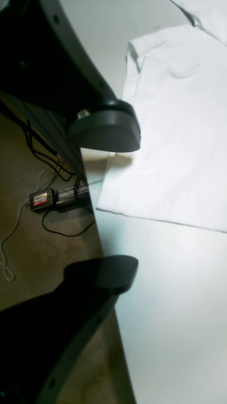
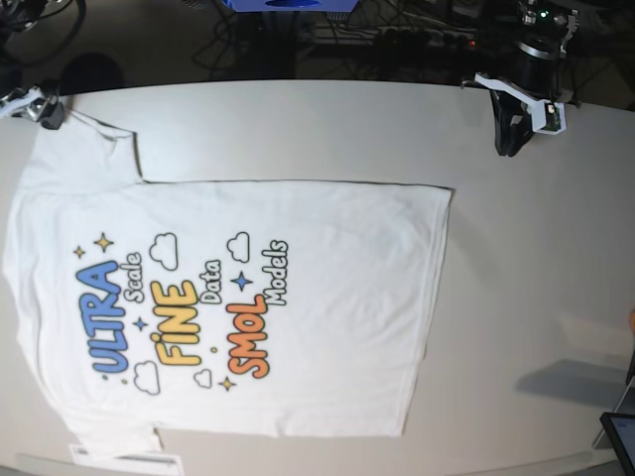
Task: Fold the T-shirt properly
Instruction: 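Lower the right gripper and grasp the shoulder edge beside the collar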
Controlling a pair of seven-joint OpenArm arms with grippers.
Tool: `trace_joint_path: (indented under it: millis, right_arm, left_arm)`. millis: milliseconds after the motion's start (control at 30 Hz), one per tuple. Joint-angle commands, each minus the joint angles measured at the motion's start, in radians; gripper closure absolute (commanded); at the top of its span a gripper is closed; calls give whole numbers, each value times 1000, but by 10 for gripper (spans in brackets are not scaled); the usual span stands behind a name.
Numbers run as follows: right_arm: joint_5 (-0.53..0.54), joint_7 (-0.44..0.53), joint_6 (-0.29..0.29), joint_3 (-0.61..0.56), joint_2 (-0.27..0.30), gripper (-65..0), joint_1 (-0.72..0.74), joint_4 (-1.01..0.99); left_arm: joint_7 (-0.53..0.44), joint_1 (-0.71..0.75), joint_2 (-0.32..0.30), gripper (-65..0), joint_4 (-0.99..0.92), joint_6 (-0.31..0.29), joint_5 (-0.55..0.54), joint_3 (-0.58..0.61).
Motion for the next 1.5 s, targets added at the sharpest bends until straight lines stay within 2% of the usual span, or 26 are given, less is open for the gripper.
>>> trace_joint_path:
  millis: [0, 200, 300, 1033, 1333, 1400, 1467]
  right_arm:
    - [-11, -34, -1, -2, 4, -487, -3, 3]
    - [-9, -34, -1, -88, -1, -487, -6, 3]
    - [-9, -33, -1, -105, -24, -487, -6, 7]
    - [-9, -34, -1, -106, -28, -486, -6, 6]
    - [-9, -25, -1, -178, -28, -483, -4, 6]
    - [-9, -24, -1, -175, -28, -441, -4, 6]
    - [-9, -24, -1, -175, -27, -369, -4, 6]
  left_arm:
    - [-28, 10, -8, -79, 18, 5, -8, -6]
    - [-28, 10, -8, -79, 18, 5, -8, -6]
    - [-28, 11, -8, -79, 19, 5, -8, -6]
    - [-28, 8, -8, -79, 18, 5, -8, -6]
    - [-28, 8, -8, -79, 18, 5, -8, -6]
    - [-28, 8, -8, -79, 18, 5, -8, -6]
    - [-28, 8, -8, -79, 18, 5, -8, -6]
